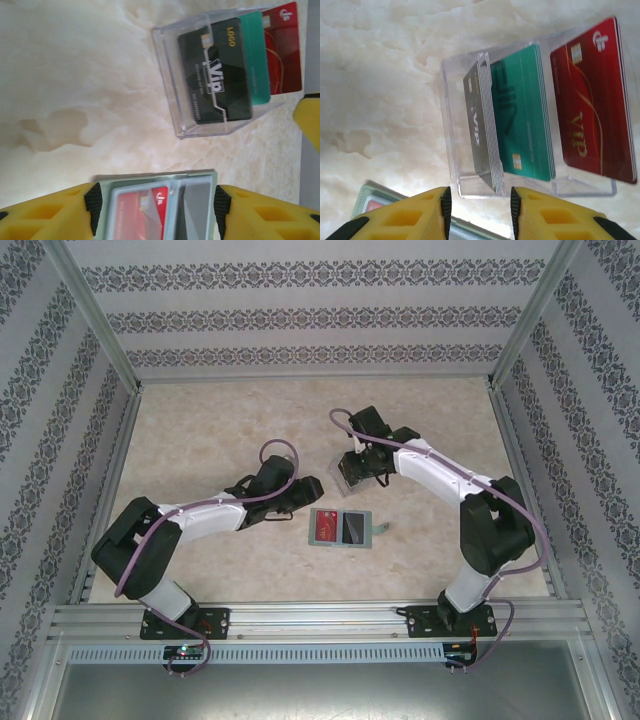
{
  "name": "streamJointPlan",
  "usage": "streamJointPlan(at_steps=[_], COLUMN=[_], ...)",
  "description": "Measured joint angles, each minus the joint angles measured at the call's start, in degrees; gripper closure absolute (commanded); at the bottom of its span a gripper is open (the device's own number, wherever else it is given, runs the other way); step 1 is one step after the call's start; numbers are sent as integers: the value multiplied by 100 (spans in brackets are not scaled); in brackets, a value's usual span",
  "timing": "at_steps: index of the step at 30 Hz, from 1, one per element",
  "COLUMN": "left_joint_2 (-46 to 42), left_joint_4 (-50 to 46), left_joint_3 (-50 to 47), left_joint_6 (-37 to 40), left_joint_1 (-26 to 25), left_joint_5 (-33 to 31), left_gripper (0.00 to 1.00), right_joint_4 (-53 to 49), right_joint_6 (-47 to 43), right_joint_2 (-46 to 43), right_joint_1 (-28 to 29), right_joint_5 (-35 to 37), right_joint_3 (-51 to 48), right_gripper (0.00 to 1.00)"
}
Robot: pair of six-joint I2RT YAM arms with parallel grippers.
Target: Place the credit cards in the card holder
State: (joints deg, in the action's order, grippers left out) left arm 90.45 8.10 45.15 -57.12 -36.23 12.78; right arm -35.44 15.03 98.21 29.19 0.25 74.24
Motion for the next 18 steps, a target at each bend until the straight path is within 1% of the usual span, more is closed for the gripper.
streamJointPlan(at_steps=[9, 13, 18], left_joint_2=[-256, -328, -334], left_joint_4=[2, 0, 0], left_joint_3=[-310, -367, -367], left_joint_6=[-151, -186, -186], left_joint_1=[175, 186, 186], left_joint_5=[-114, -149, -146], left_gripper=[33, 33, 33], right_joint_4=[-380, -507, -584], right_joint_6=[-496, -581, -649], right_joint_2=[721, 1049, 1360], right_joint_1=[411, 483, 551], right_joint_5=[763, 1058, 1510], right_joint_3=[822, 1106, 1228], right_gripper=[61, 63, 63])
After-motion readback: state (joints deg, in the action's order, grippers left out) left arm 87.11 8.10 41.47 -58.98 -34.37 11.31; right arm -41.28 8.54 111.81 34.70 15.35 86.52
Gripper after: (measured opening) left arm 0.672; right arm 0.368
